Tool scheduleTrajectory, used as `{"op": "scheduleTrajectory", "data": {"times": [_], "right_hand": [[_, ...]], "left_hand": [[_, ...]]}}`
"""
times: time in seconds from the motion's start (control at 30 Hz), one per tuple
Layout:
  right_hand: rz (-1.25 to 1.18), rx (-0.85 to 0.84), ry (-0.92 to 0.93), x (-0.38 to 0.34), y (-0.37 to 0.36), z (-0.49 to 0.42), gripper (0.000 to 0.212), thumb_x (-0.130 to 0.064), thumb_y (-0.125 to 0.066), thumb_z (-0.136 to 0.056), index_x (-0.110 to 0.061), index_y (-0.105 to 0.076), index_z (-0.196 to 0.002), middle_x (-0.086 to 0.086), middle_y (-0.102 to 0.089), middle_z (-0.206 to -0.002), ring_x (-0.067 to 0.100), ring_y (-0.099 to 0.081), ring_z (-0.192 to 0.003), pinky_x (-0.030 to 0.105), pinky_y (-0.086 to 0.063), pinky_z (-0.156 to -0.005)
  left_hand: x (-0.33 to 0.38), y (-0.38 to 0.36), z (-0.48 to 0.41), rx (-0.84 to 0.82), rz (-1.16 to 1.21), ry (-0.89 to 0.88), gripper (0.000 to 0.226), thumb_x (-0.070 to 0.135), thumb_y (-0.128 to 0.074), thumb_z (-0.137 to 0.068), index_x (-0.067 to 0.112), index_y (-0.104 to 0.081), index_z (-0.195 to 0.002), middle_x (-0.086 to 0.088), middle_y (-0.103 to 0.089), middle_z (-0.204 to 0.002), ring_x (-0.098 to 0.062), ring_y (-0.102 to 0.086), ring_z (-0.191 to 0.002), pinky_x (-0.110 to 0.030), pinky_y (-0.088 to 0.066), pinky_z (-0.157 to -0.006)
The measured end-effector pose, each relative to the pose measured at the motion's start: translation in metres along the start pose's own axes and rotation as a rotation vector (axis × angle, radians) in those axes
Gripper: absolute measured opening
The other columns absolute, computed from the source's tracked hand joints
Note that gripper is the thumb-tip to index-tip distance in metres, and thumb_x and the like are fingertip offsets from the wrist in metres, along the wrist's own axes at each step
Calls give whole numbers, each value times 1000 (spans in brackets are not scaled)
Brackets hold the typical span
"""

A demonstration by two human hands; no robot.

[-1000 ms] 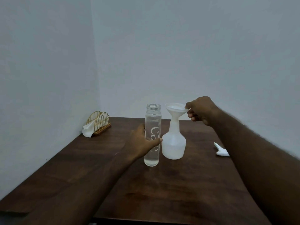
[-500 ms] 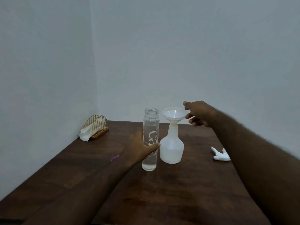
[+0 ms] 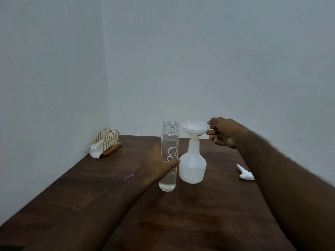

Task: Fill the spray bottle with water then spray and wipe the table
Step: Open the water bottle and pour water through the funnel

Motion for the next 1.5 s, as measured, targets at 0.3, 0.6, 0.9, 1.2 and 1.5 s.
{"op": "scheduleTrajectory", "data": {"times": [0.3,0.6,0.9,1.2,1.5], "right_hand": [[-102,-38,34,4,-2,4,18,-18,-50,-101,-6,-56,-89,11,-66,-86,23,-69,-74,32,-54,-60],[-203,-55,83,8,1,1,16,-12,-50,-101,1,-59,-100,18,-69,-96,28,-72,-81,35,-58,-68],[-244,-68,104,7,5,4,14,-10,-51,-100,2,-58,-96,16,-66,-89,28,-72,-79,36,-59,-69],[-289,-69,116,9,6,8,15,-7,-52,-99,6,-58,-100,19,-68,-82,29,-73,-73,37,-62,-66],[-320,-68,125,9,7,12,18,-6,-51,-99,9,-55,-108,25,-67,-94,30,-74,-70,34,-63,-60]], "left_hand": [[14,10,-15,-36,-199,7,56,37,-79,-73,17,-55,-120,4,-66,-109,-10,-60,-88,-16,-44,-64],[25,17,-34,-51,-400,-24,54,36,-79,-69,15,-56,-113,0,-66,-105,-13,-57,-81,-20,-40,-60],[40,29,-44,-61,-572,-51,65,38,-79,-68,18,-54,-125,-3,-66,-114,-13,-52,-85,-24,-39,-63],[54,35,-53,-108,-644,-69,59,35,-80,-67,18,-56,-118,2,-60,-98,-16,-52,-86,-26,-38,-65],[62,38,-57,-123,-731,-97,57,32,-78,-66,16,-56,-115,-1,-64,-104,-17,-49,-85,-26,-38,-67]]}}
Point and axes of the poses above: each hand's wrist, its own z-axis away from the middle knuckle, its own y-axis out of the back of the hand, x = y × z, the point moved 9 cm from there along -z, towards the middle knuckle
